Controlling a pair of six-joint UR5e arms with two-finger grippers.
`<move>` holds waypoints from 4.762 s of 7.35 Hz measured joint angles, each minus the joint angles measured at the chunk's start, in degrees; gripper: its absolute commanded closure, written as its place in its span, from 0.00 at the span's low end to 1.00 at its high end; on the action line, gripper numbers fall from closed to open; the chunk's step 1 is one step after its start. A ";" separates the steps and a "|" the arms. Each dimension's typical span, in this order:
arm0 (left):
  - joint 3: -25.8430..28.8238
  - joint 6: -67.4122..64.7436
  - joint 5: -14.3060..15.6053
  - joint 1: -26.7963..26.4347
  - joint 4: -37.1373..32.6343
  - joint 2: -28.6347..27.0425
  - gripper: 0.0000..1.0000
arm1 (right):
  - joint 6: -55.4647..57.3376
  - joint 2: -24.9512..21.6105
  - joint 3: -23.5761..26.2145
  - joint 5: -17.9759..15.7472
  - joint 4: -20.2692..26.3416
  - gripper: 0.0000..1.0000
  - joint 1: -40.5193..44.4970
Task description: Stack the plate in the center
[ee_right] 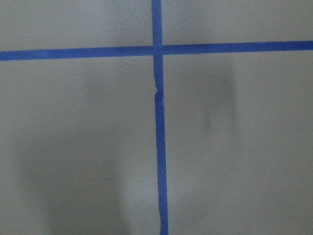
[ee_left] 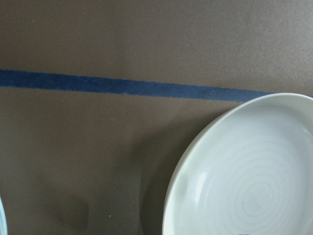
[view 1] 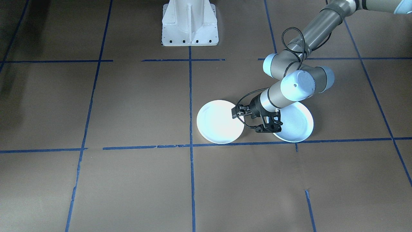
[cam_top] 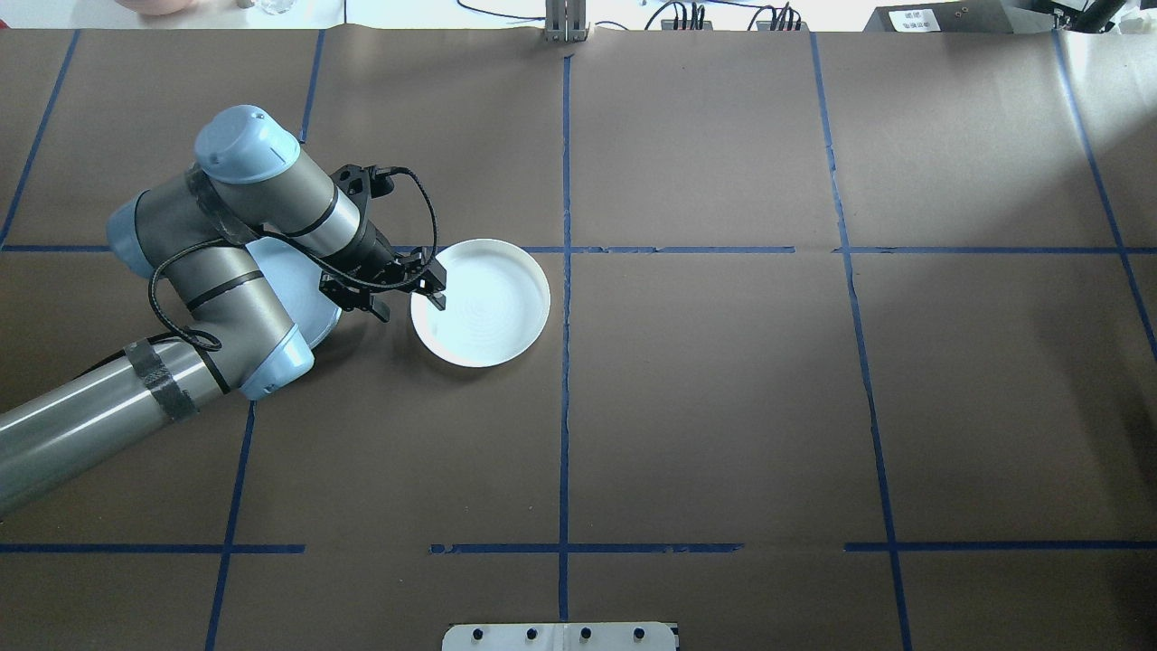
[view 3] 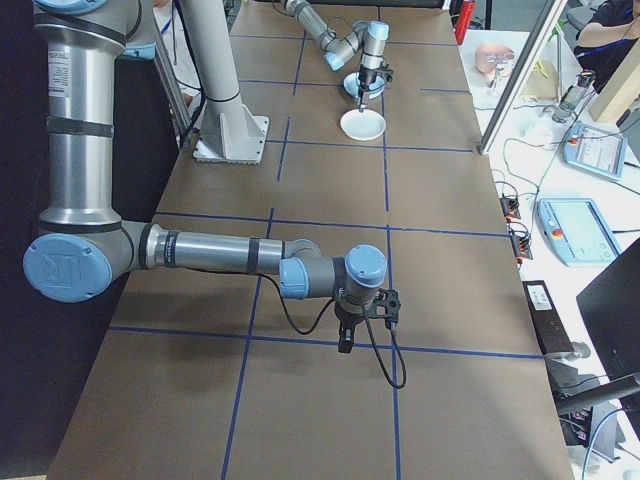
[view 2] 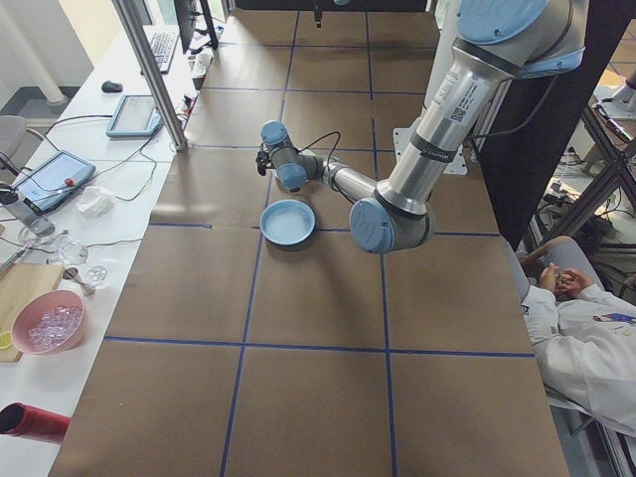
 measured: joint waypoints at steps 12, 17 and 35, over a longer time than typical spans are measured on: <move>-8.73 7.37 -6.33 -14.16 -0.17 12.32 1.00 | 0.00 0.00 0.00 0.00 0.00 0.00 -0.02; -9.31 17.04 -9.67 -17.58 0.41 20.16 1.00 | 0.00 0.00 -0.05 0.00 0.00 0.00 0.02; -6.88 18.45 -9.29 -16.11 1.78 19.56 0.00 | 0.00 0.00 -0.03 0.00 0.00 0.00 0.01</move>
